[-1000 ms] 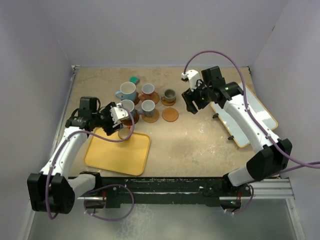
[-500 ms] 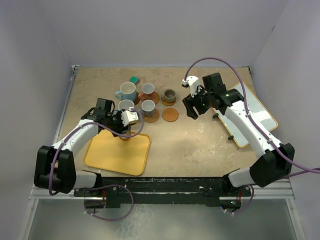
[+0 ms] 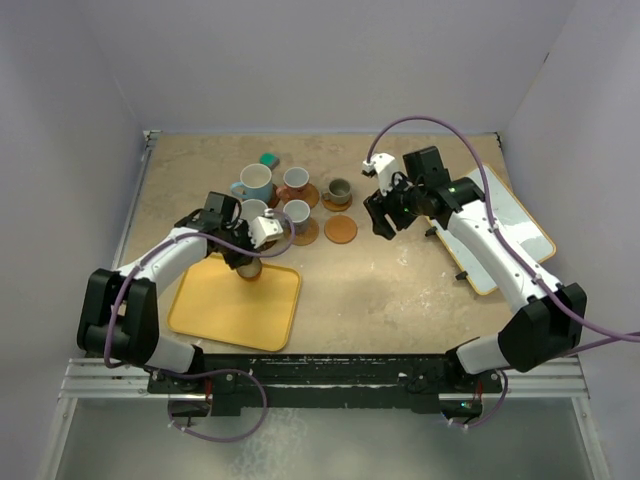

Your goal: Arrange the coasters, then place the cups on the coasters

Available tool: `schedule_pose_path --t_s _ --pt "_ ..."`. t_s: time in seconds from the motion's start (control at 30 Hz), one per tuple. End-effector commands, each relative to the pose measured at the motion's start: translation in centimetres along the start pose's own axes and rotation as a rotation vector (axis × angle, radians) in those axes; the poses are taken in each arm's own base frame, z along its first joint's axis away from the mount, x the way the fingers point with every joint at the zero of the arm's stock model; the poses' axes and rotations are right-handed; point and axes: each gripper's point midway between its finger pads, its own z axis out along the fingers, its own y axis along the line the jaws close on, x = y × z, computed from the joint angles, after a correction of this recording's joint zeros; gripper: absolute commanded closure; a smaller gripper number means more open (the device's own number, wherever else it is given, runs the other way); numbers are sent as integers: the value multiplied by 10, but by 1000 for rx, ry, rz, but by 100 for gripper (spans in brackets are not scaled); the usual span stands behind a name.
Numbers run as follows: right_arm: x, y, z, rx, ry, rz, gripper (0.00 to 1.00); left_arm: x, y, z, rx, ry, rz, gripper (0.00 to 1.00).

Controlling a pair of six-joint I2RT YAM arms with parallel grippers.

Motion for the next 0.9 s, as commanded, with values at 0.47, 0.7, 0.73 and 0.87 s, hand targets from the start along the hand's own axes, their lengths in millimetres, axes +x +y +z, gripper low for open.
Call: schedule_pose_path --t_s 0.47,0.7,0.73,0.87 --pt "2 4 10 -41 12 -15 30 24 -31 -31 54 200 -298 67" --pt "4 3 13 -42 26 -18 30 21 -43 -50 88 173 -198 59" --pt "4 3 13 -42 27 -18 30 18 -41 -53 81 161 -178 57" --pt "5 3 13 -44 29 -19 30 5 -31 -62 35 99 -83 52"
